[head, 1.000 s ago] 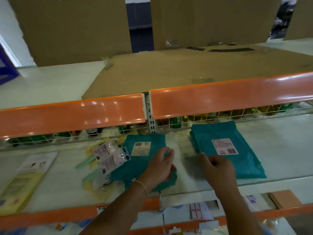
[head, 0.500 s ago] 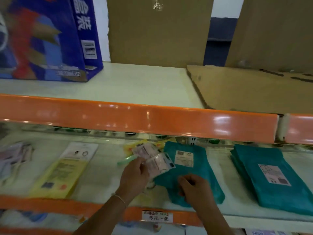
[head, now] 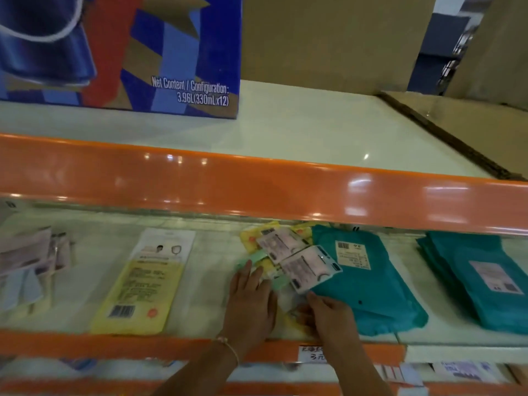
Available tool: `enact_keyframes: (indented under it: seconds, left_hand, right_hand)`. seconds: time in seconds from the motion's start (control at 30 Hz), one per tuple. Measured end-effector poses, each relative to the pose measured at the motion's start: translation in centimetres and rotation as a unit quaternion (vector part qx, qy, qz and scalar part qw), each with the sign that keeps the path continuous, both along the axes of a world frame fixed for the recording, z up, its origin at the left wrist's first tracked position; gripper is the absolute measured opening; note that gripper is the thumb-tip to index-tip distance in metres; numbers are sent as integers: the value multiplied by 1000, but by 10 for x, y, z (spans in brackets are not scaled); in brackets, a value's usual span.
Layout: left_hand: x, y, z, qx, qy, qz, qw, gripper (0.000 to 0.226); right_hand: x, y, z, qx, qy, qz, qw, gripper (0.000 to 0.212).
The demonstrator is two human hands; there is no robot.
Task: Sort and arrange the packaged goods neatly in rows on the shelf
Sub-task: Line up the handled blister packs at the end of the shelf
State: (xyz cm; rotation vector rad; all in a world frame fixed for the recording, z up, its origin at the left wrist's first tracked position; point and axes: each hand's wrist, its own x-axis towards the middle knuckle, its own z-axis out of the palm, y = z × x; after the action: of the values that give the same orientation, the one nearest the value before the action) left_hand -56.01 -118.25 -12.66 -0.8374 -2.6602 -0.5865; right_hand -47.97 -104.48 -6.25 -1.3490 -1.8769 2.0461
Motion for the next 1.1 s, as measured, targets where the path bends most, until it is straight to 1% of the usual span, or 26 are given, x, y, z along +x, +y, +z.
enact_keyframes:
  seconds: [0.13, 0.27, 0.43, 0.53, 0.67, 0.8, 0.97, 1.1]
  left_hand:
    - [0, -1, 3, -3, 16, -15, 1000, 36]
    - [2, -1, 0, 24, 24, -45, 998, 32]
    - [4, -4, 1, 59, 8, -28, 998, 28]
    - [6, -5, 4, 88, 9, -23, 996, 24]
    - [10, -4, 7, 93, 9, -14, 995, 27]
    - [10, -6, 11, 115, -21, -9, 993, 31]
    - [8, -16, 24, 220, -94, -9, 971, 32]
    - [3, -42, 36, 266, -147, 13, 953, 33]
  right_hand:
    - [-9, 0, -3, -2, 0, -19, 1000, 33]
    - [-14, -1, -10, 6, -2, -31, 1000, 28]
    - [-12, -1, -17, 33, 7, -43, 999, 24]
    - [-10, 0, -23, 67, 8, -42, 997, 25]
    - [-9, 7, -32, 57, 20, -40, 997, 23]
    - [-3, 8, -32, 51, 41, -35, 997, 23]
    - [6, -2, -12, 117, 77, -7, 990, 17]
    - [-5, -23, -3, 115, 93, 27, 989, 16]
